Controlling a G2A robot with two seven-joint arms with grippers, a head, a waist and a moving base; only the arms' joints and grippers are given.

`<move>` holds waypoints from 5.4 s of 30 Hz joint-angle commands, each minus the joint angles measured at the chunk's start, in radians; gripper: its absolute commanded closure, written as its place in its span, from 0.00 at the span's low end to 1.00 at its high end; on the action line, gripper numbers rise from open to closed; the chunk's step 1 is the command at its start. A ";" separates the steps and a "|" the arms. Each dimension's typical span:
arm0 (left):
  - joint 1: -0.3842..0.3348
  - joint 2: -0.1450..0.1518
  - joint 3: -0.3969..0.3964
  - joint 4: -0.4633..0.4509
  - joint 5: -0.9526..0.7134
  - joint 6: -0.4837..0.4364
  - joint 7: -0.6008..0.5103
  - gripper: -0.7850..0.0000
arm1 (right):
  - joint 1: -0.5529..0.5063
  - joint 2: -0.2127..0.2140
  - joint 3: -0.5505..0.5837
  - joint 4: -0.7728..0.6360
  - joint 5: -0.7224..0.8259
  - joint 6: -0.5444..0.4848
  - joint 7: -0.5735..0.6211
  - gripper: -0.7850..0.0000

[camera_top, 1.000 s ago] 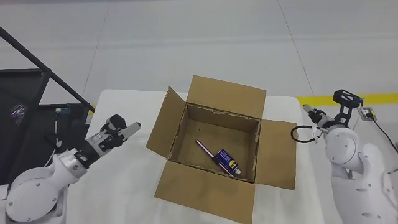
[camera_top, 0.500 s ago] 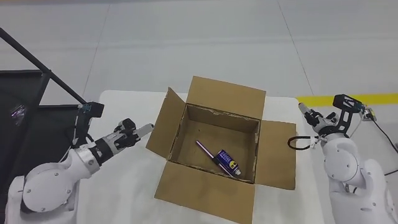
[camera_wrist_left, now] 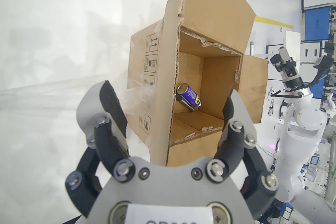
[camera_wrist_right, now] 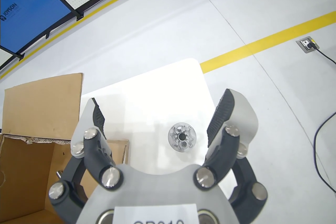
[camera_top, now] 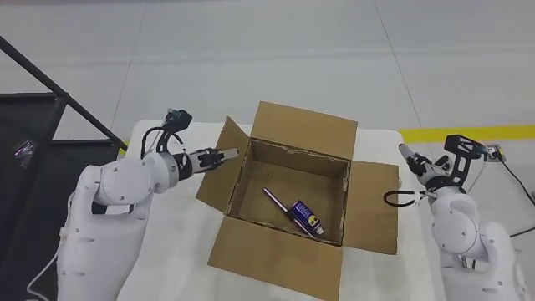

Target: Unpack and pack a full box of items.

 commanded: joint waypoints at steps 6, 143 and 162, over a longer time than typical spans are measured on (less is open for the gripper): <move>0.003 0.005 0.017 -0.001 -0.010 0.018 0.012 1.00 | 0.004 0.003 -0.002 -0.001 -0.006 -0.009 0.015 0.00; 0.642 0.140 -0.616 -0.327 -0.649 -0.301 0.366 0.00 | 0.440 -0.250 -0.780 0.073 -0.398 -0.323 0.743 1.00; 0.642 0.140 -0.616 -0.327 -0.649 -0.301 0.366 0.00 | 0.153 -0.136 0.050 -0.101 -0.378 -0.332 0.762 1.00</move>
